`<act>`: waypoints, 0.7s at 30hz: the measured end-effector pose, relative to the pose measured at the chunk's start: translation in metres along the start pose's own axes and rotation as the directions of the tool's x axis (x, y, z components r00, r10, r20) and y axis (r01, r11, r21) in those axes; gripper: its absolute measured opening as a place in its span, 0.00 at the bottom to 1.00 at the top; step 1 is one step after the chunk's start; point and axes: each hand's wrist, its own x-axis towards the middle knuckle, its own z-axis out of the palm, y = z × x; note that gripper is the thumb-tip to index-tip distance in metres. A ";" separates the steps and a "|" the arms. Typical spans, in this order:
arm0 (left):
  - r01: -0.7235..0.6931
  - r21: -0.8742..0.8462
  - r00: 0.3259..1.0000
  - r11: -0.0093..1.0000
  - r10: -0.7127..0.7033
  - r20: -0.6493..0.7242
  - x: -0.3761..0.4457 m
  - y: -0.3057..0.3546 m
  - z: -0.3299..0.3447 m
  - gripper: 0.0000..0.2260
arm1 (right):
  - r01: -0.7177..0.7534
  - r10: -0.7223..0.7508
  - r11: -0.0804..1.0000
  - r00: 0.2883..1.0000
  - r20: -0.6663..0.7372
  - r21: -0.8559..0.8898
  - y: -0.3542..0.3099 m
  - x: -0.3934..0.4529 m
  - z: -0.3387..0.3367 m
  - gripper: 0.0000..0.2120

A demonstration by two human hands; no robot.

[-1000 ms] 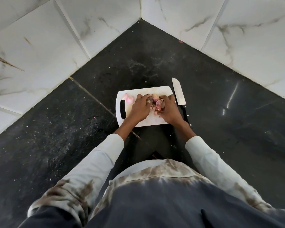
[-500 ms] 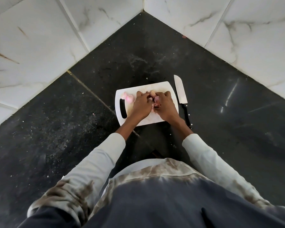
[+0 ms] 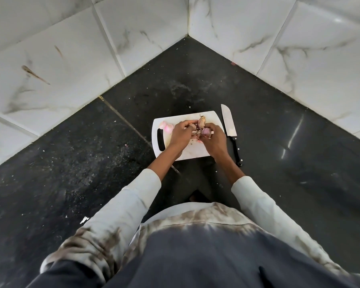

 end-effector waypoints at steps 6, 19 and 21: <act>-0.009 -0.080 1.000 0.997 0.010 0.021 -0.035 0.003 -0.001 0.16 | 0.016 -0.014 0.999 0.999 -0.038 0.045 0.001 -0.034 -0.010 0.18; 0.181 -0.328 0.980 0.927 -0.143 0.137 -0.141 -0.076 -0.003 0.12 | -0.058 0.063 0.997 0.991 -0.119 0.042 0.032 -0.180 0.011 0.14; 0.203 -0.344 0.975 0.917 -0.156 0.158 -0.157 -0.090 0.000 0.13 | -0.060 0.065 0.997 0.990 -0.124 0.046 0.039 -0.202 0.012 0.14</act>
